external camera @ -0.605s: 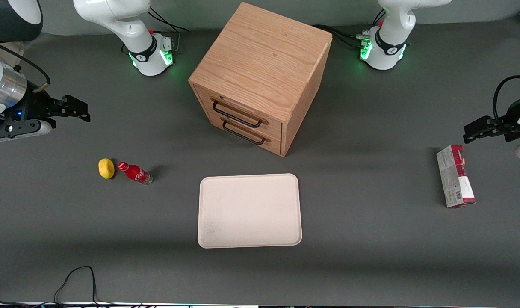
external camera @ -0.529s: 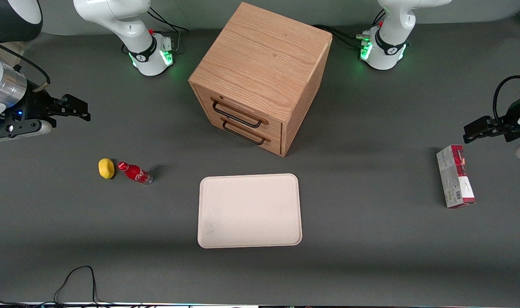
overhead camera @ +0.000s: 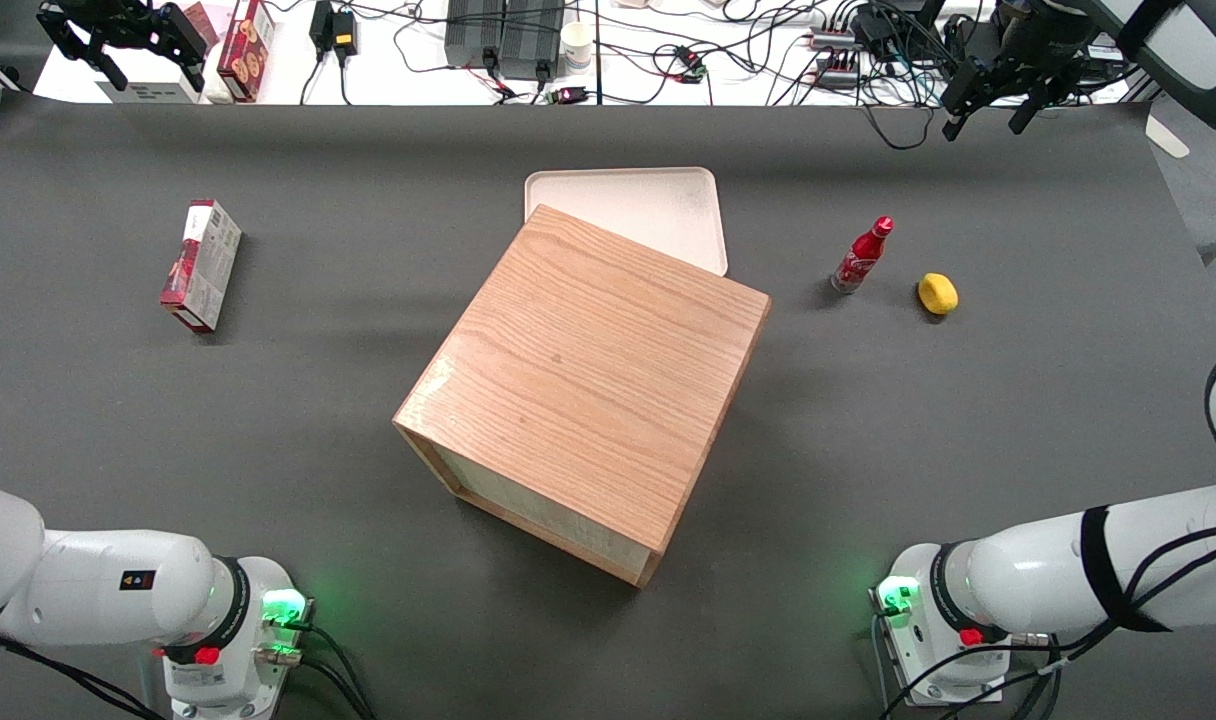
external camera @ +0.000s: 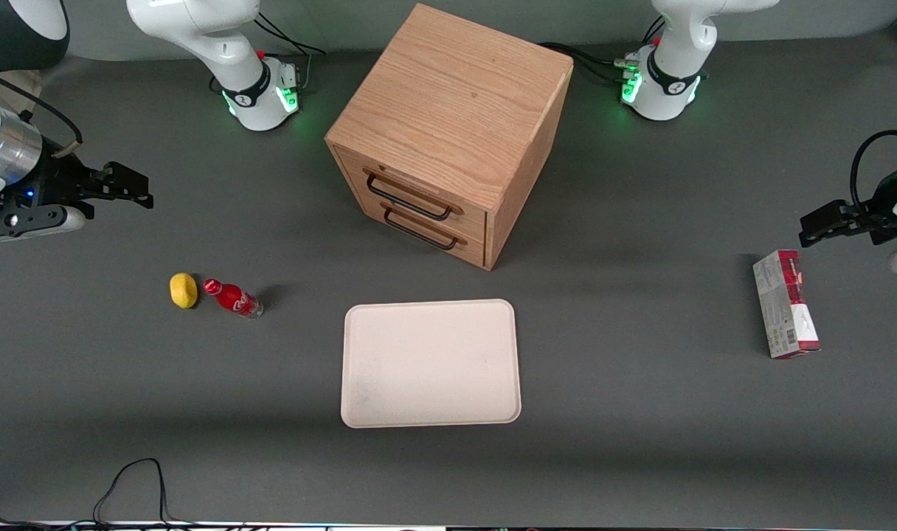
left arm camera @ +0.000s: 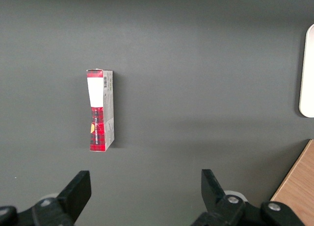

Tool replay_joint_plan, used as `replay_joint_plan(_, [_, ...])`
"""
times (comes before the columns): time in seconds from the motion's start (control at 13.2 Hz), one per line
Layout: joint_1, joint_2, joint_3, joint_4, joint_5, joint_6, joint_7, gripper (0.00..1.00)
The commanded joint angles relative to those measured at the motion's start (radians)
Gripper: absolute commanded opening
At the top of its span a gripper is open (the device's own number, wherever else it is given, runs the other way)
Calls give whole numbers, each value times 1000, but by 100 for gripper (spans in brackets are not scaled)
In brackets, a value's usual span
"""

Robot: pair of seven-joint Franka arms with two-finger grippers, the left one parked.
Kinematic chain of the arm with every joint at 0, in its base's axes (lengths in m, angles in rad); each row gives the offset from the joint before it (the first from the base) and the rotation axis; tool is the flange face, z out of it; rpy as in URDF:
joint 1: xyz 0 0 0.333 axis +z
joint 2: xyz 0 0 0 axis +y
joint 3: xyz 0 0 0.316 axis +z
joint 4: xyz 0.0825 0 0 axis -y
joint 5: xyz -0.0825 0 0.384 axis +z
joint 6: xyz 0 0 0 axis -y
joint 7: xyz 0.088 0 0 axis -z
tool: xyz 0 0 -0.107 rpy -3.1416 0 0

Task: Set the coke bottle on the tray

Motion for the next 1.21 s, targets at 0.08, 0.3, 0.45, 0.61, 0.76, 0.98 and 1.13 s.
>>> replay_joint_plan(0.08, [-12,8,3,31,0,-25,5,100])
replay_joint_plan(0.3, [-12,8,3,28,0,-36,6,100])
replay_joint_plan(0.45, [-12,8,3,26,0,-36,12,100])
replay_joint_plan(0.61, [-13,8,3,20,0,-36,26,100])
replay_joint_plan(0.76, [-15,6,0,19,0,-36,26,100])
replay_joint_plan(0.98, [-10,-27,-14,-13,1,-39,26,100])
replay_joint_plan(1.13, [-4,-119,-9,-102,0,-39,26,100])
